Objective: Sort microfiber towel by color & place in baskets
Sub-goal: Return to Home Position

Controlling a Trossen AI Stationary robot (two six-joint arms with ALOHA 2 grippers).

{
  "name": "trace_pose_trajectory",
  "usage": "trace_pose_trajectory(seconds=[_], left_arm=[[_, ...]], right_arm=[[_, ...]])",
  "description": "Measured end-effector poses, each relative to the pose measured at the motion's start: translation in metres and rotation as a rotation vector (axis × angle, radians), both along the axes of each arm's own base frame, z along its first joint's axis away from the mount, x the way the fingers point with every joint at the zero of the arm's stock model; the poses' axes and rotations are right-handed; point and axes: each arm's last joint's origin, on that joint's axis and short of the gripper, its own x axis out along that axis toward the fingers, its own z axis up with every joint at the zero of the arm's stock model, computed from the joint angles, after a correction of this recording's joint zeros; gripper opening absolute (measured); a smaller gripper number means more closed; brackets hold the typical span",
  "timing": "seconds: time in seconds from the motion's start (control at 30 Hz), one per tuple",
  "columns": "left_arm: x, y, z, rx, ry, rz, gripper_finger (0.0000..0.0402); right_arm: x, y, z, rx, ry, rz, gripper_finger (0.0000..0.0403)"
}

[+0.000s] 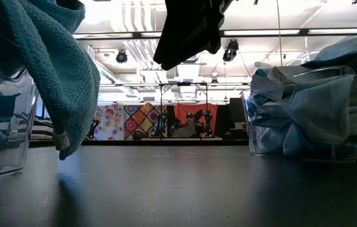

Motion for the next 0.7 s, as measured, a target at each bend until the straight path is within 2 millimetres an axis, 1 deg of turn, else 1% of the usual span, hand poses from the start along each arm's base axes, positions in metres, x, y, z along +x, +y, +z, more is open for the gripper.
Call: trace_pose_trajectory(seconds=[0.17,0.27,0.37,0.47,0.63,0.7], left_arm=[[0.002,-0.002,0.011,-0.011,-0.014,0.0,0.0112],[0.002,-0.001,0.014,0.011,0.014,0.001,0.0112],[0.0,0.0,0.012,0.012,0.052,0.013,0.0112],[-0.002,0.002,0.007,0.004,0.099,0.035,0.0112],[-0.005,0.004,0.001,-0.009,0.151,0.063,0.0112],[-0.006,0.005,0.001,-0.002,0.157,0.063,0.0112]], right_arm=[[0.001,-0.002,0.0,-0.001,0.0,-0.005,0.0139],[-0.003,-0.003,0.007,0.003,-0.013,-0.005,0.0139],[-0.008,-0.007,0.021,0.015,-0.051,-0.009,0.0139],[-0.016,-0.012,0.032,0.021,-0.075,-0.016,0.0139],[-0.032,-0.023,0.04,0.027,-0.1,-0.033,0.0139],[-0.039,-0.03,0.039,0.035,-0.13,-0.045,0.0139]])
